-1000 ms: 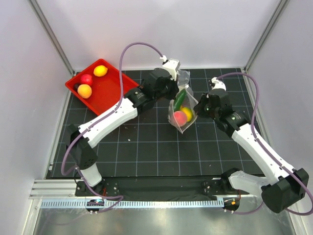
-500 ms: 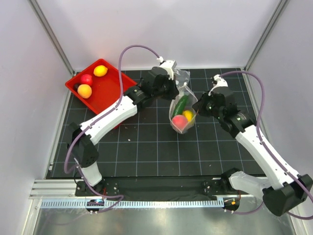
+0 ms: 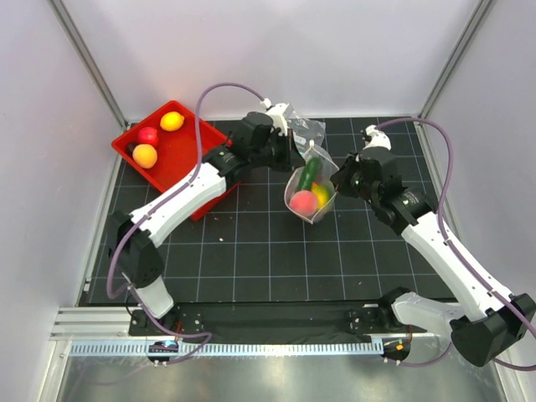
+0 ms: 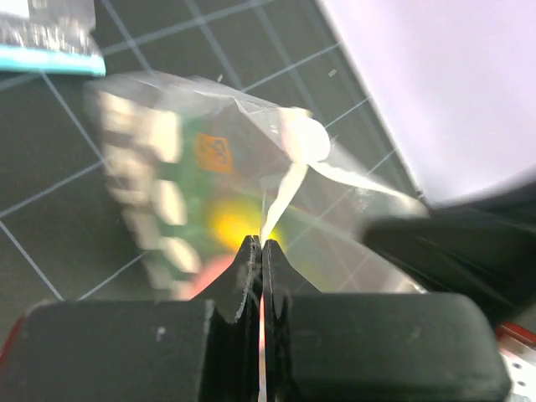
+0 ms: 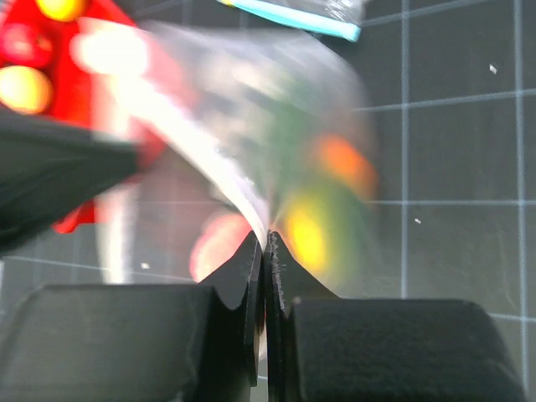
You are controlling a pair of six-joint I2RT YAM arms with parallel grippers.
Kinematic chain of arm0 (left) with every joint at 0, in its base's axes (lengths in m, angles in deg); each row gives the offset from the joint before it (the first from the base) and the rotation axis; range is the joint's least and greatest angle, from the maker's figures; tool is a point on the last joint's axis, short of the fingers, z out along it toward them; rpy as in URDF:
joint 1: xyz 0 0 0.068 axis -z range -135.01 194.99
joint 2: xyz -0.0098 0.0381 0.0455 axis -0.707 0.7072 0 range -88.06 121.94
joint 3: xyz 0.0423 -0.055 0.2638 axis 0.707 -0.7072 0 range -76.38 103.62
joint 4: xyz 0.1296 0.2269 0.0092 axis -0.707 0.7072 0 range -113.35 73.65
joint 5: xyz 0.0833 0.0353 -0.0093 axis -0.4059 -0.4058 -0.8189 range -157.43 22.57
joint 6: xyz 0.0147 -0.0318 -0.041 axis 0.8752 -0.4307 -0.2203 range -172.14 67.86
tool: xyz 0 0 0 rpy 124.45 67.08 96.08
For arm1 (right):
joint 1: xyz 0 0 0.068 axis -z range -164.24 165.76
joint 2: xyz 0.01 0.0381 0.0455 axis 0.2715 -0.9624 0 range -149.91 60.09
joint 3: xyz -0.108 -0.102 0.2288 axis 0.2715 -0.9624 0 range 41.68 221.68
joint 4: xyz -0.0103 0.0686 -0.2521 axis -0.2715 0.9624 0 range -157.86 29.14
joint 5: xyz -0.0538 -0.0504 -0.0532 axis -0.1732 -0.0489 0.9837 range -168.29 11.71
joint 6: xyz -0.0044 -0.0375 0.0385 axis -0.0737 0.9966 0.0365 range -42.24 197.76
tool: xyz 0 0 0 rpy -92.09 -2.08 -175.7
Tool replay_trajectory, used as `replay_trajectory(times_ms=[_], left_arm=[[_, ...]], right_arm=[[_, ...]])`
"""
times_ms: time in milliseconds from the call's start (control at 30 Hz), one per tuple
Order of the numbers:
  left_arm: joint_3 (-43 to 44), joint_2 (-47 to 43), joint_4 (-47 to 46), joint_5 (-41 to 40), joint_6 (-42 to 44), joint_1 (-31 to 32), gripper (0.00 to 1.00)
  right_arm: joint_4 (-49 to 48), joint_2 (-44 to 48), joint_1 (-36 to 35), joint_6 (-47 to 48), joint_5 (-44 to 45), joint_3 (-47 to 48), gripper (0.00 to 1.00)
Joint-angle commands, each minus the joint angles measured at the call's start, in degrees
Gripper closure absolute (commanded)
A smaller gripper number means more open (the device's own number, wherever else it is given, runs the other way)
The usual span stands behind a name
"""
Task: Place the food in the zip-top bag and seal the zipper
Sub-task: Adjust the zipper food storage bag at the center of the board.
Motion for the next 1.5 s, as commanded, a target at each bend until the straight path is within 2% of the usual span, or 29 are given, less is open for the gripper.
replay_trajectory(times_ms=[0, 200, 400, 667, 700, 733, 833, 933, 1000, 1267, 1367, 1400, 1467], left_arm=[[-0.2, -5.9, -2.4, 0.0, -0.3, 0.1, 1.00], [2.6, -2.3, 0.6, 0.1, 0.5, 0.1, 1.00], [2.3, -3.1, 0.8, -1.0, 0.9, 0.2, 1.00], [2.0, 0.6, -0.8, -0.7, 2.1, -0.1, 1.00], [2.2, 1.8, -1.5, -0.2, 1.8, -0.1, 1.00], [2.3, 2.2, -1.9, 0.1, 1.5, -0.1, 1.00], [2.5, 3.1, -2.6, 0.6, 0.7, -0.2, 1.00], [1.7, 2.9, -2.6, -2.0, 0.6, -0.5, 1.00], [1.2, 3.0, -3.0, -3.1, 0.5, -1.1, 1.00], [-0.3, 2.7, -3.7, -3.1, 0.0, -2.6, 1.00], [-0.5, 2.5, -3.7, -3.7, 0.5, -2.6, 1.00], [-0.6, 2.6, -3.5, -3.7, 0.7, -2.7, 1.00], [-0.6, 2.7, -3.2, -4.2, 1.0, -3.0, 1.00]], right_arm=[[-1.7, 0.2, 0.2, 0.2, 3.1, 0.0, 0.99], [-1.7, 3.0, 0.3, 0.1, 1.9, -1.1, 0.99], [-1.8, 4.6, 0.2, 0.7, 0.2, -1.5, 0.99], [0.4, 0.4, 0.2, 1.6, 2.4, -1.1, 0.97], [0.0, -0.4, 0.2, 1.7, 2.4, -1.5, 0.95], [-0.2, -0.5, 0.2, 1.8, 2.4, -1.7, 0.85], [-0.2, -0.9, 0.2, 2.0, 2.3, -1.9, 0.68], [0.7, -1.1, 0.2, 2.7, 1.4, -1.5, 0.59], [2.6, -1.6, 0.2, 2.7, 0.7, -0.7, 0.58], [6.3, -3.5, 0.0, 3.6, -0.1, 1.5, 0.58], [6.4, -2.7, 0.0, 3.5, 0.1, 1.8, 0.67], [6.3, -2.5, 0.0, 3.4, 0.1, 1.8, 0.75], [6.4, -1.9, 0.0, 3.3, 0.2, 1.9, 0.83]])
